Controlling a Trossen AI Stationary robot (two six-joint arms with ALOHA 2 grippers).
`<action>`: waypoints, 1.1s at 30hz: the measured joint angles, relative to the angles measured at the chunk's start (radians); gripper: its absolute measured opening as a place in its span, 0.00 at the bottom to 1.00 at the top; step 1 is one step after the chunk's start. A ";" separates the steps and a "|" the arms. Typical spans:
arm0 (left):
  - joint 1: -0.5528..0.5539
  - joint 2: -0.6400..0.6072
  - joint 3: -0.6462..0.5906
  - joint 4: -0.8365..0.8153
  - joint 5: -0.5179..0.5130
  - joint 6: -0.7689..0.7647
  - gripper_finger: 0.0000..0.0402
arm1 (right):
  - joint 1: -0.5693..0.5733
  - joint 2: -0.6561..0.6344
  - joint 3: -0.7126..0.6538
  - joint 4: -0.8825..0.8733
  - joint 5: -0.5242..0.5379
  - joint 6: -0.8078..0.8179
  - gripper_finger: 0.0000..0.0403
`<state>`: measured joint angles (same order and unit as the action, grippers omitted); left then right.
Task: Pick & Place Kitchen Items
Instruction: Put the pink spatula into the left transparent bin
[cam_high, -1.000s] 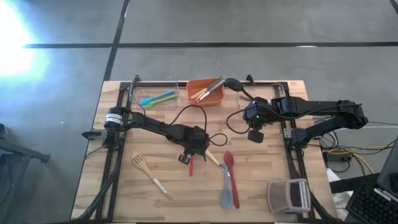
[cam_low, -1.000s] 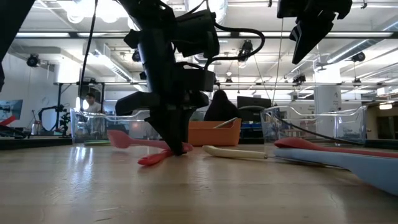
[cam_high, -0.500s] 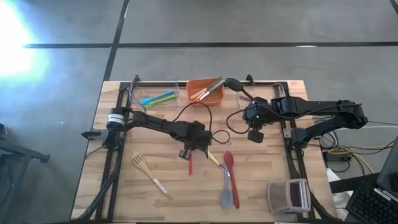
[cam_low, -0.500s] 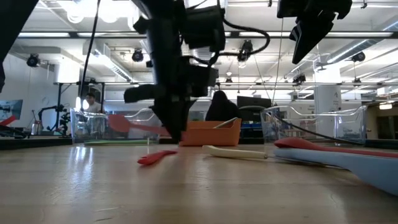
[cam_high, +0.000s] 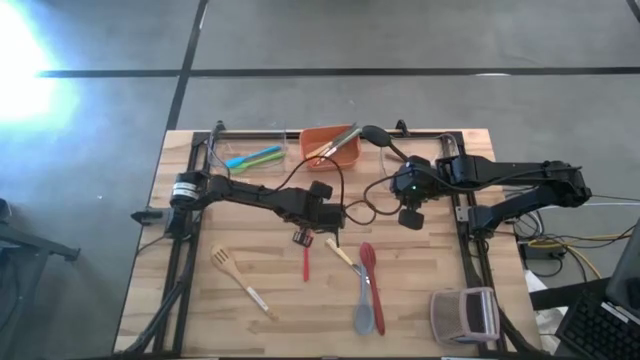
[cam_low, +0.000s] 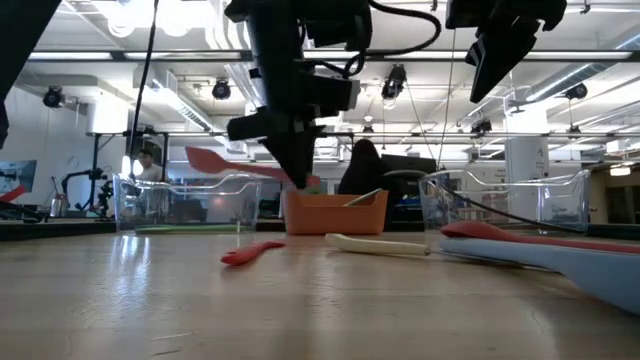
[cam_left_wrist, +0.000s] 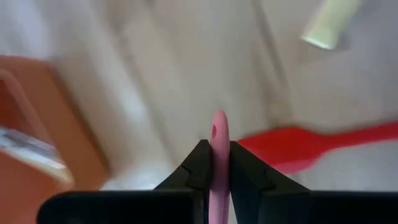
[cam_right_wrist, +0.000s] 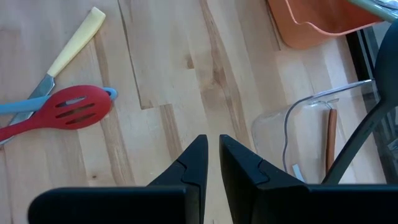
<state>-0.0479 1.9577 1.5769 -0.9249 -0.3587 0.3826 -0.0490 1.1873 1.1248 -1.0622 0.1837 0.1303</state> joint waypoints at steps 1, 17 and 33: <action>0.002 -0.006 0.003 -0.001 -0.013 -0.003 0.09 | 0.000 0.000 0.000 0.000 0.000 0.000 0.08; 0.243 -0.308 -0.075 -0.058 -0.026 0.016 0.09 | 0.000 0.000 -0.002 -0.003 0.000 0.000 0.08; 0.738 -0.451 -0.201 0.029 0.333 0.126 0.09 | 0.000 0.000 -0.003 0.004 0.000 -0.011 0.08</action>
<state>0.6900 1.5071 1.3756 -0.8960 -0.0260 0.5088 -0.0490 1.1873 1.1221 -1.0580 0.1837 0.1196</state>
